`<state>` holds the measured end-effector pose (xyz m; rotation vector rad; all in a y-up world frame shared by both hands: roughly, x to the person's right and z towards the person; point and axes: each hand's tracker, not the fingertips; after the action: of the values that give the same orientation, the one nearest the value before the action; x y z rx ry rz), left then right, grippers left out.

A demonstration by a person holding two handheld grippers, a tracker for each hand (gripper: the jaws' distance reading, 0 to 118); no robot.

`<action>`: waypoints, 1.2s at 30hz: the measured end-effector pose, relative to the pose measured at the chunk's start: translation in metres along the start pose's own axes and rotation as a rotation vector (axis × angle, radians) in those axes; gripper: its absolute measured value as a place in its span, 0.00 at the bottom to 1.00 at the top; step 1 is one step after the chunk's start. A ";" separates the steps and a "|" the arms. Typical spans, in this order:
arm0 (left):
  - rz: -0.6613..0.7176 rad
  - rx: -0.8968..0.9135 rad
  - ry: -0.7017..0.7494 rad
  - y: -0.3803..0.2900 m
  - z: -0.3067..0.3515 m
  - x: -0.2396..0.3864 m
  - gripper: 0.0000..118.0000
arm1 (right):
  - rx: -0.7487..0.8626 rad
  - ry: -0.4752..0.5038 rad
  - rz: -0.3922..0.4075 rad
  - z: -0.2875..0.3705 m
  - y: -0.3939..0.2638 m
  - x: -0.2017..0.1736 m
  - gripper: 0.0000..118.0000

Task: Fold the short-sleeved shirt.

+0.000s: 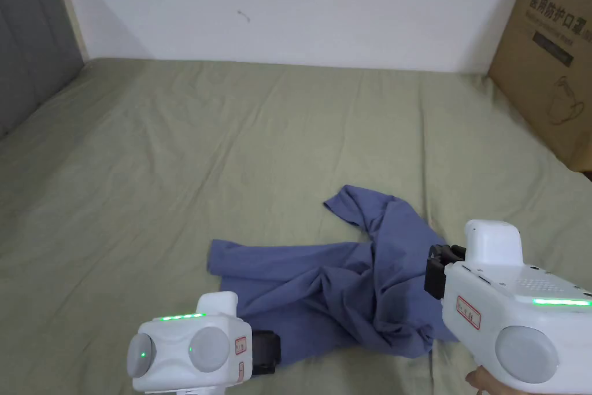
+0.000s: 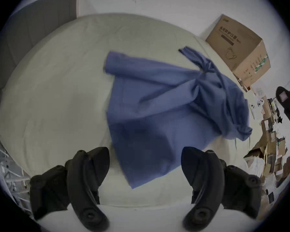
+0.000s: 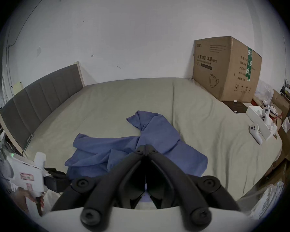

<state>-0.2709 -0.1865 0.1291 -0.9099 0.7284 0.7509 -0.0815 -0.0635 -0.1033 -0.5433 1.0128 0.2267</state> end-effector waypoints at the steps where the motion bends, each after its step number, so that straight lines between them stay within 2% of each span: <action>1: -0.021 0.000 0.029 -0.003 -0.006 0.003 0.79 | -0.006 -0.005 0.000 -0.001 -0.001 0.002 0.00; 2: -0.082 0.030 0.071 -0.006 -0.007 0.009 0.79 | -0.012 -0.010 0.001 -0.002 -0.002 0.004 0.00; 4: -0.118 0.034 0.131 -0.009 -0.006 0.017 0.77 | -0.025 -0.021 0.001 -0.005 -0.004 0.008 0.00; 6: -0.138 0.043 0.148 -0.008 -0.002 0.021 0.64 | -0.036 -0.026 -0.005 -0.009 -0.006 0.012 0.00; 7: -0.163 0.049 0.172 -0.007 0.000 0.024 0.53 | -0.042 -0.027 -0.013 -0.012 -0.006 0.015 0.00; 8: -0.184 0.069 0.187 -0.006 0.006 0.027 0.33 | -0.050 -0.025 -0.020 -0.016 -0.005 0.017 0.00; 9: -0.200 0.073 0.194 -0.005 0.007 0.030 0.08 | -0.061 -0.023 -0.020 -0.020 -0.002 0.018 0.00; 10: -0.232 0.055 0.203 -0.001 0.003 0.028 0.03 | -0.070 -0.024 -0.012 -0.024 0.001 0.019 0.00; 15: -0.168 0.059 0.137 0.004 0.013 0.021 0.03 | -0.060 0.025 0.039 -0.048 0.038 0.028 0.00; 16: -0.145 0.063 0.116 0.003 0.024 0.023 0.03 | -0.071 0.046 0.032 -0.059 0.050 0.032 0.06; 18: -0.134 0.081 0.101 0.007 0.031 0.019 0.03 | -0.117 0.084 0.037 -0.086 0.073 0.038 0.53; 19: -0.129 0.082 0.097 0.009 0.034 0.017 0.03 | -0.138 0.092 0.054 -0.103 0.082 0.041 0.67; 21: -0.118 0.086 0.074 0.011 0.045 0.022 0.03 | -0.135 0.064 0.088 -0.136 0.099 0.044 0.68; 23: -0.131 0.083 0.065 0.010 0.046 0.024 0.03 | -0.222 0.056 0.114 -0.181 0.113 0.049 0.68; 25: -0.145 0.069 0.068 0.009 0.045 0.027 0.03 | -0.298 0.058 0.087 -0.225 0.119 0.056 0.68; 29: -0.093 0.046 0.047 0.004 0.038 0.025 0.03 | -0.387 0.035 0.105 -0.292 0.110 0.059 0.68; 33: -0.084 0.015 0.051 0.004 0.029 0.023 0.03 | -0.554 0.002 0.134 -0.343 0.082 0.059 0.68; 34: -0.083 0.013 0.052 0.005 0.030 0.022 0.03 | -0.605 0.003 0.119 -0.349 0.073 0.060 0.66; 35: -0.081 0.016 0.047 0.006 0.032 0.020 0.03 | -0.593 0.018 0.071 -0.349 0.069 0.062 0.51; 36: -0.078 0.014 0.045 0.009 0.034 0.020 0.03 | -0.524 -0.006 0.036 -0.342 0.071 0.062 0.42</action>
<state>-0.2600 -0.1476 0.1238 -0.9393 0.7330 0.6576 -0.3335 -0.1889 -0.3199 -0.9978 0.9575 0.5332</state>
